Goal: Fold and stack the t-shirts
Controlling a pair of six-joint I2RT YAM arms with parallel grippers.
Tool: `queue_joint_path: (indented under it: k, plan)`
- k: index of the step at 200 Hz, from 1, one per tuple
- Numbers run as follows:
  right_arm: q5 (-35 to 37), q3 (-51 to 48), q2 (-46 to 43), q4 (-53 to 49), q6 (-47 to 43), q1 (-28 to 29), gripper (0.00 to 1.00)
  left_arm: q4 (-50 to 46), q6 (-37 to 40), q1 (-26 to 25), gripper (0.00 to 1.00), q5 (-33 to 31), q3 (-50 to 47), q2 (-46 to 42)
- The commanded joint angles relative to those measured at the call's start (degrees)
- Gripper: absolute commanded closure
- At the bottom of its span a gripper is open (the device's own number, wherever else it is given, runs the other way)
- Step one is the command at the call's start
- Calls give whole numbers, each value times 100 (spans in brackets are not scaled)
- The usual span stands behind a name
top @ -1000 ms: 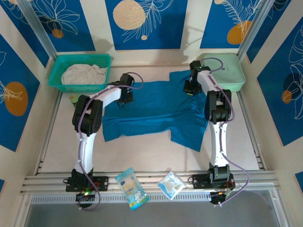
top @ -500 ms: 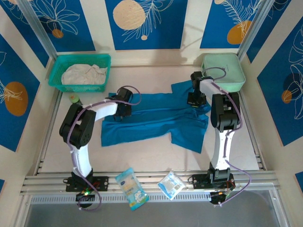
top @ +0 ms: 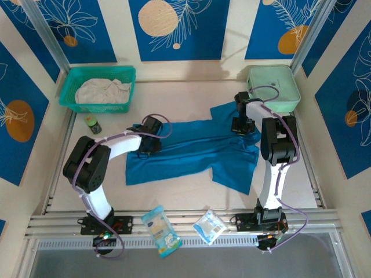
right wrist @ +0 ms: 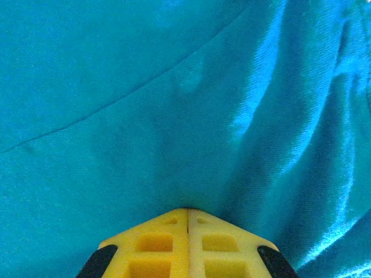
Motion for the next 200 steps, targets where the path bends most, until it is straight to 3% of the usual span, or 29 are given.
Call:
queue_joint_path:
  k: [1, 27, 47, 92, 125, 160, 200]
  plan:
    - [-139, 1, -45, -553, 14, -68, 100, -1028, 136, -14, 66, -272, 417, -484]
    - [-194, 152, -428, -717, -63, -94, 100, -1673, 468, 100, 54, -579, 1198, -788]
    - [-275, 148, -673, -818, -86, -121, 100, -1950, 716, 364, 50, -607, 1663, -787]
    - [-596, -240, -1139, -729, -41, -138, 100, -1921, 1302, 1148, 60, -24, 2191, 38]
    - [-1121, -417, -1307, -636, 144, -50, 100, -1648, 1443, 1454, 64, 82, 2384, 479]
    - [-1799, -179, -1085, -402, 496, 791, 100, -1420, 1366, 1569, 64, 118, 2342, 447]
    - [-2371, 996, 14, -207, 958, 1908, 100, -1219, 1323, 1754, 64, 234, 2273, 521]
